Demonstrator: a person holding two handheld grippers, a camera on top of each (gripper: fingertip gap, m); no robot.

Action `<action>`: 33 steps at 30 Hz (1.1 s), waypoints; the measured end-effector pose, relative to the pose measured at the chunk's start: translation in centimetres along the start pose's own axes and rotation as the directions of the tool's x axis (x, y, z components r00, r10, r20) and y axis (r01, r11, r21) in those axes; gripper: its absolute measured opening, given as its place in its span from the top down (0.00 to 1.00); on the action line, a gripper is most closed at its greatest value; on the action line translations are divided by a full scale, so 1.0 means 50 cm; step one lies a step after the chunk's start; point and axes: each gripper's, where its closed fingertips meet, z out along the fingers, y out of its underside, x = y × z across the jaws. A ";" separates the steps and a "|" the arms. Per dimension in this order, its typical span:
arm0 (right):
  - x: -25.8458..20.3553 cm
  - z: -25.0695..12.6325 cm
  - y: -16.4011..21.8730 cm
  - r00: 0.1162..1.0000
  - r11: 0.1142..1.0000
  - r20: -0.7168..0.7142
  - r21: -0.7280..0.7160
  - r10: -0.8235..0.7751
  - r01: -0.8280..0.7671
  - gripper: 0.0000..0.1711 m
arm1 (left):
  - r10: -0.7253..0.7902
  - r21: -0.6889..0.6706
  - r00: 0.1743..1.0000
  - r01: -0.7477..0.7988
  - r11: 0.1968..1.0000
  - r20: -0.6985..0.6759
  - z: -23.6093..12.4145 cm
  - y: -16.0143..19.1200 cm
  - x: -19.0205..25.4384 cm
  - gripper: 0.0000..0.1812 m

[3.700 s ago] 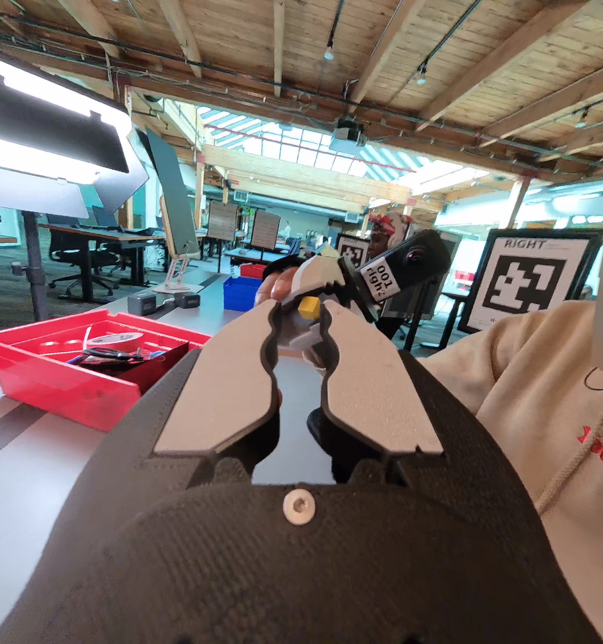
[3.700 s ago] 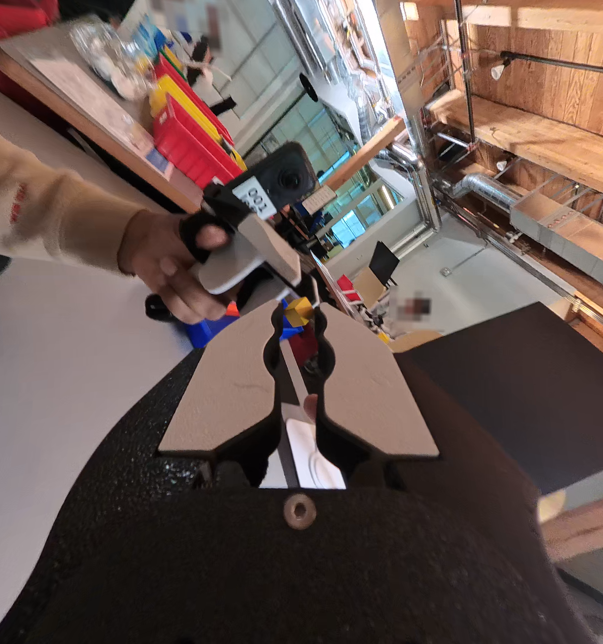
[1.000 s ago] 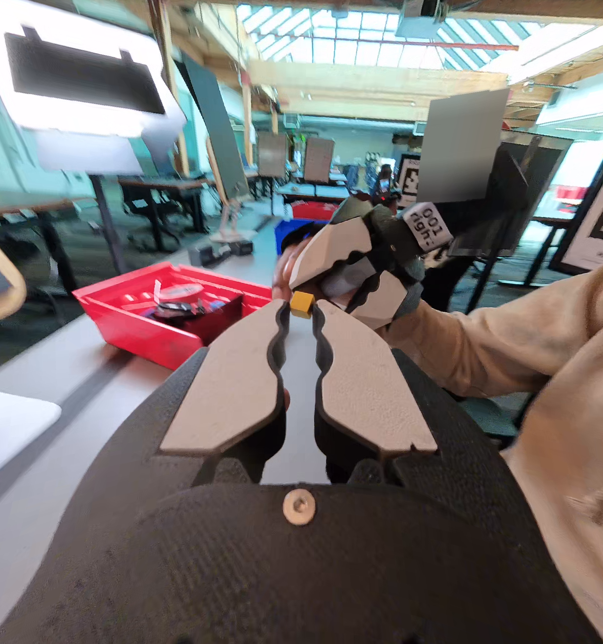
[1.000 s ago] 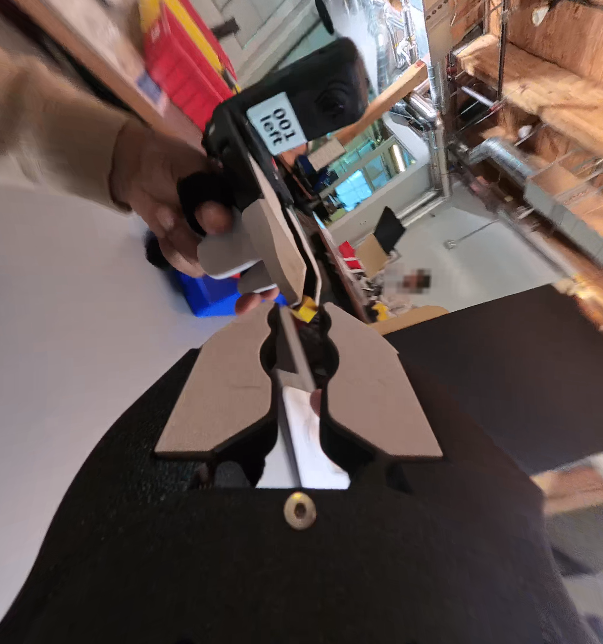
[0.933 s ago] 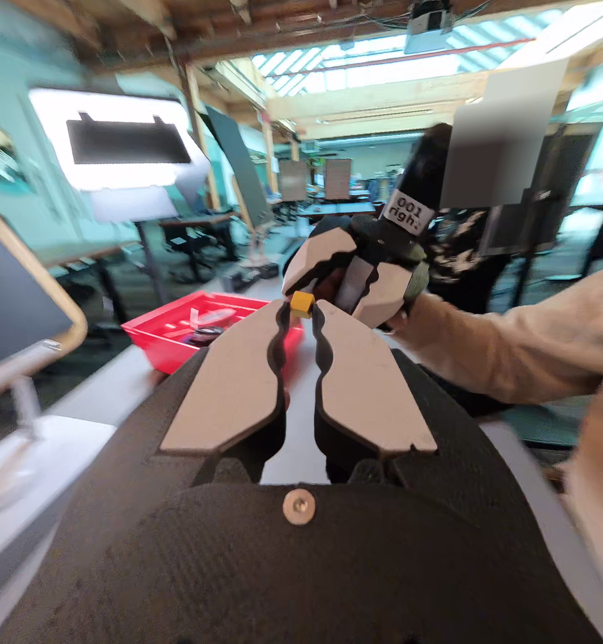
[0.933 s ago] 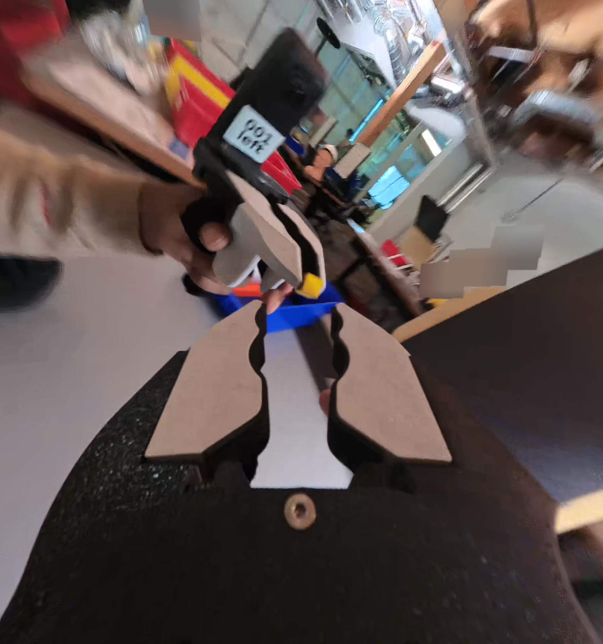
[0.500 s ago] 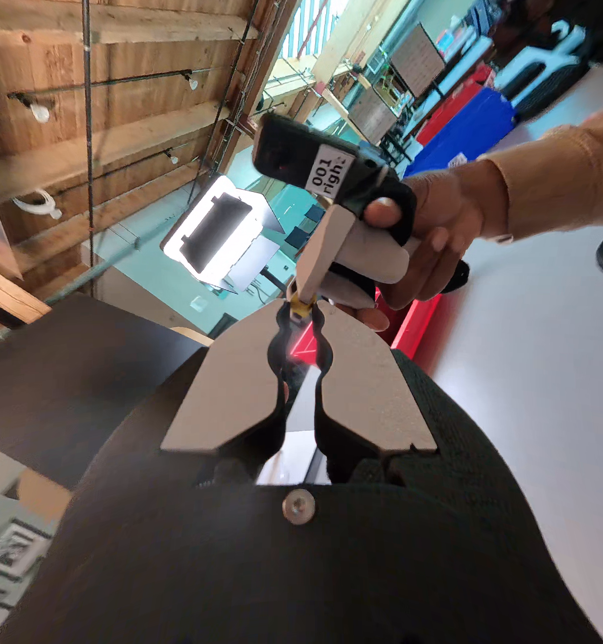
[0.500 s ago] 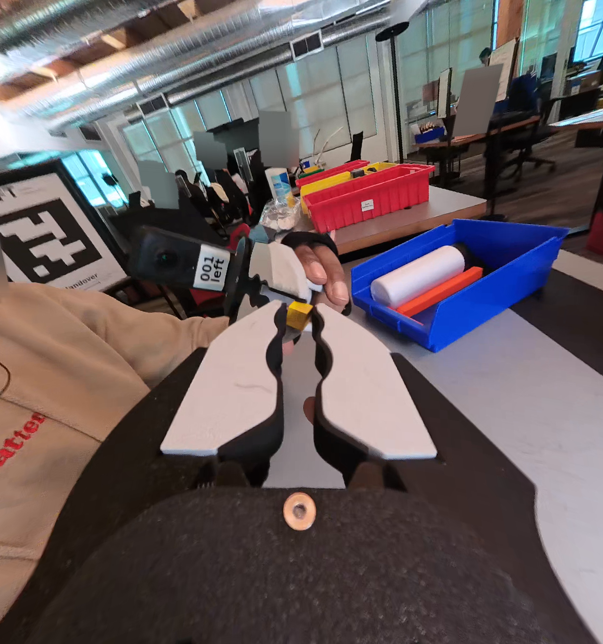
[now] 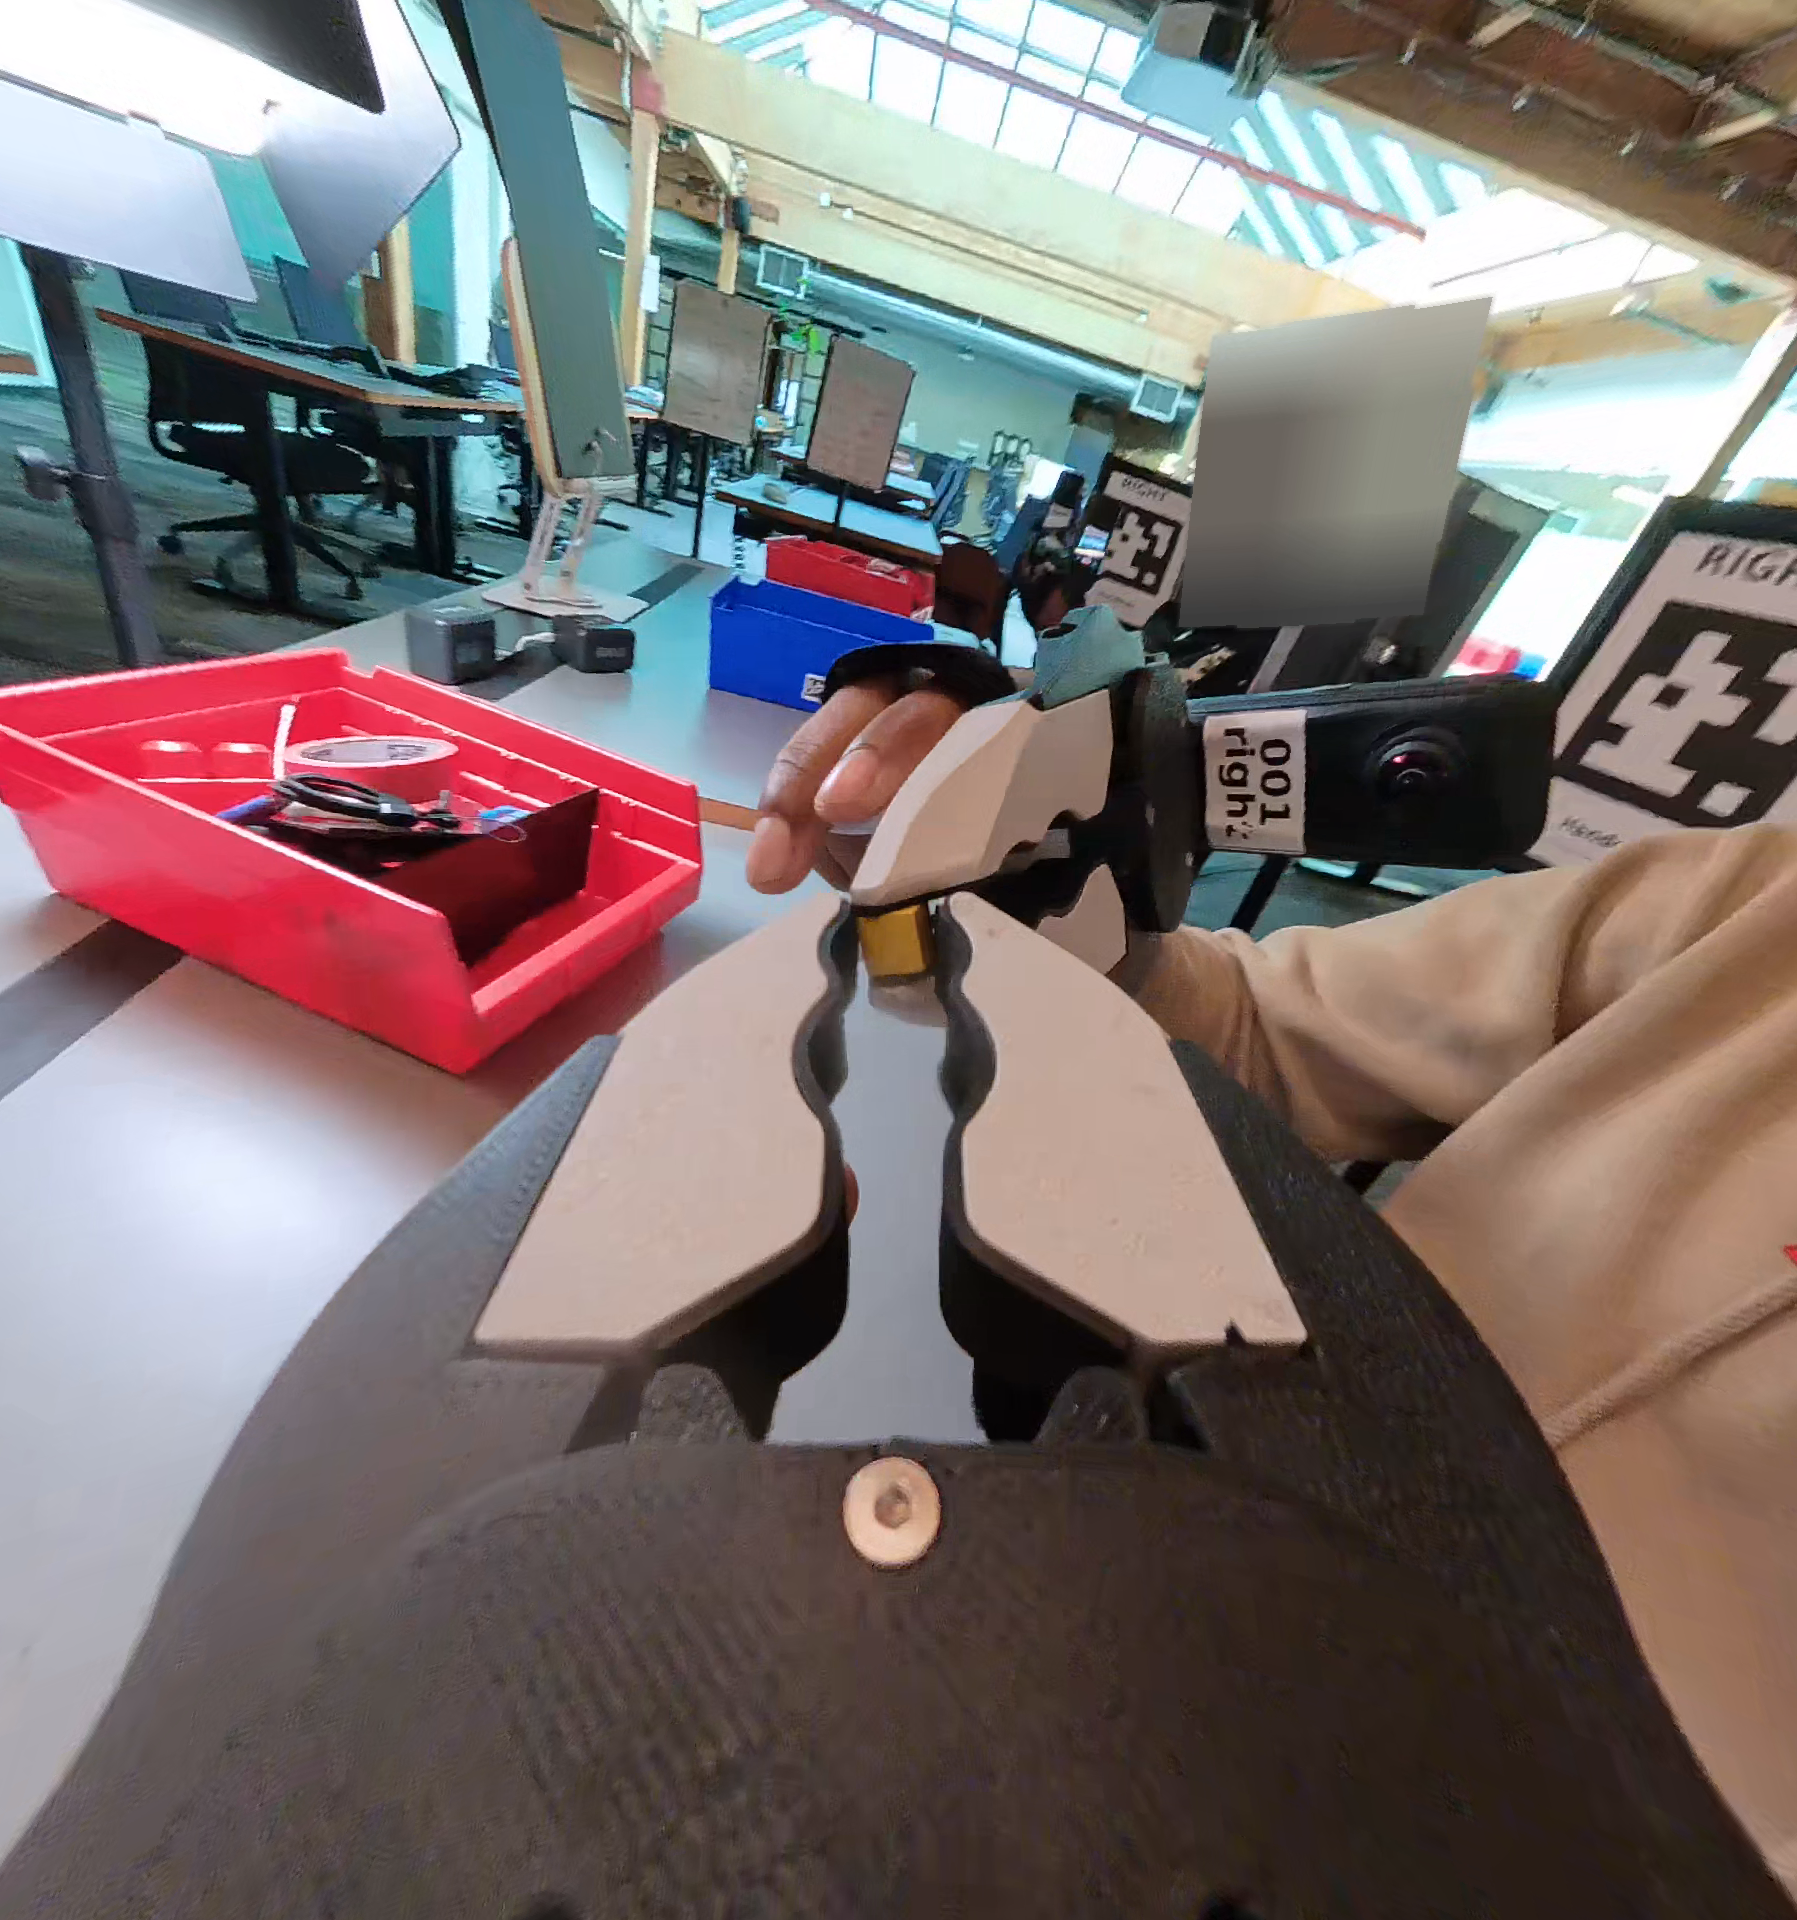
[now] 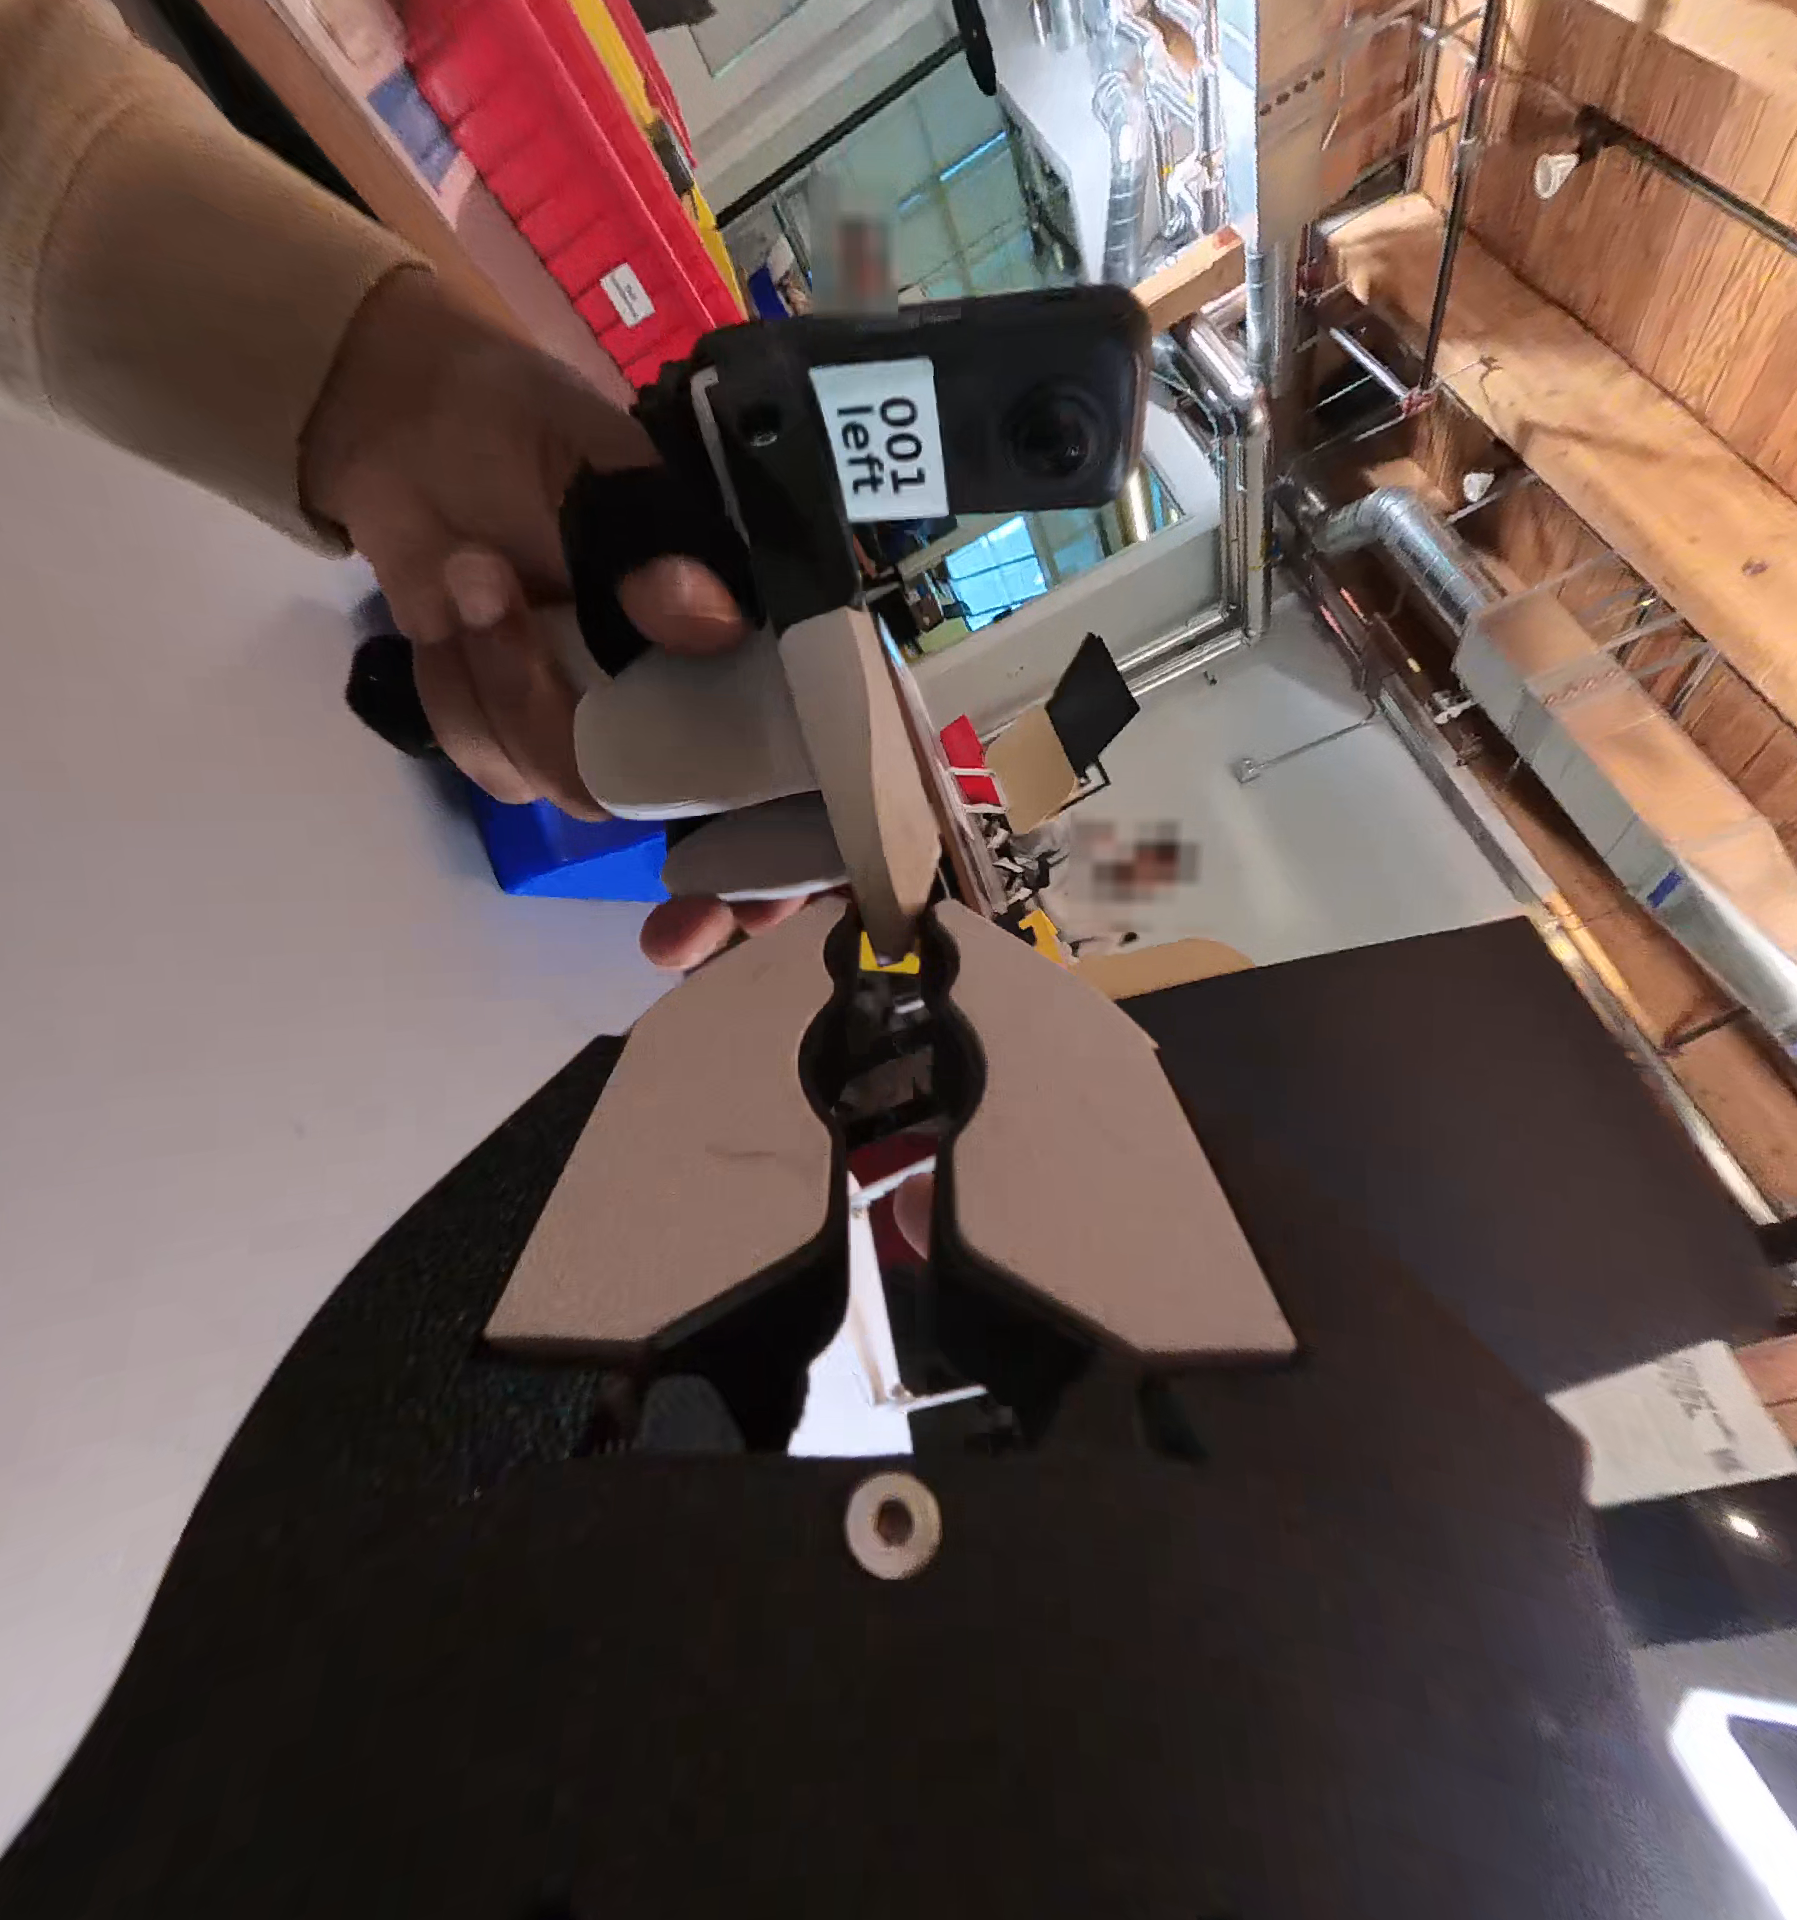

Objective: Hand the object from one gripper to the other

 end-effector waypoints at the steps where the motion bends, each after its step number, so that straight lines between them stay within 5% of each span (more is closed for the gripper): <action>1: 0.002 0.000 0.002 1.000 1.000 -0.010 -0.007 -0.017 0.017 0.94 | 0.023 -0.005 1.000 -0.023 1.000 0.018 0.000 -0.001 -0.002 0.93; 3: 0.007 -0.001 0.005 0.999 0.999 -0.006 -0.003 0.043 -0.043 0.93 | 0.098 0.007 0.992 -0.099 0.995 0.075 -0.005 -0.009 -0.011 0.93; 6: 0.011 -0.008 0.018 0.918 0.926 0.125 -0.014 0.375 -0.377 0.81 | 0.310 0.019 0.922 -0.323 0.946 0.233 -0.025 -0.032 -0.036 0.94; 11: 0.031 -0.019 0.000 0.421 0.465 0.374 -0.033 0.826 -0.885 0.78 | 0.728 -0.131 0.535 -0.761 0.636 0.429 -0.034 -0.048 -0.037 0.94; 14: 0.027 -0.009 0.009 0.221 0.280 0.410 -0.088 0.885 -0.956 0.81 | 0.839 -0.215 0.348 -0.860 0.464 0.418 -0.018 -0.031 -0.028 0.94; 18: 0.001 0.000 0.000 0.074 0.171 0.462 -0.171 0.884 -0.970 0.91 | 0.900 -0.283 0.208 -0.901 0.329 0.383 -0.004 -0.013 -0.023 0.94; 21: -0.002 -0.002 -0.001 0.025 0.136 0.487 -0.193 0.873 -0.972 0.92 | 0.896 -0.267 0.233 -0.899 0.346 0.377 -0.003 -0.013 -0.020 0.94; 23: 0.005 -0.002 -0.002 0.051 0.149 0.491 -0.163 0.870 -0.975 0.92 | 0.859 -0.213 0.331 -0.875 0.434 0.391 -0.006 -0.018 -0.021 0.92; 25: 0.024 -0.005 0.009 0.170 0.232 0.437 -0.092 0.883 -0.968 0.92 | 0.771 -0.126 0.516 -0.796 0.593 0.373 -0.013 -0.020 -0.029 0.90; 29: 0.063 -0.019 0.035 0.608 0.612 0.193 0.044 0.770 -0.789 0.92 | 0.407 0.037 0.888 -0.423 0.905 0.214 -0.020 -0.014 -0.038 0.86; 33: 0.048 -0.015 0.024 0.913 0.913 0.033 0.021 0.406 -0.407 0.92 | 0.010 0.188 0.997 0.004 0.982 -0.076 -0.021 -0.035 -0.001 0.85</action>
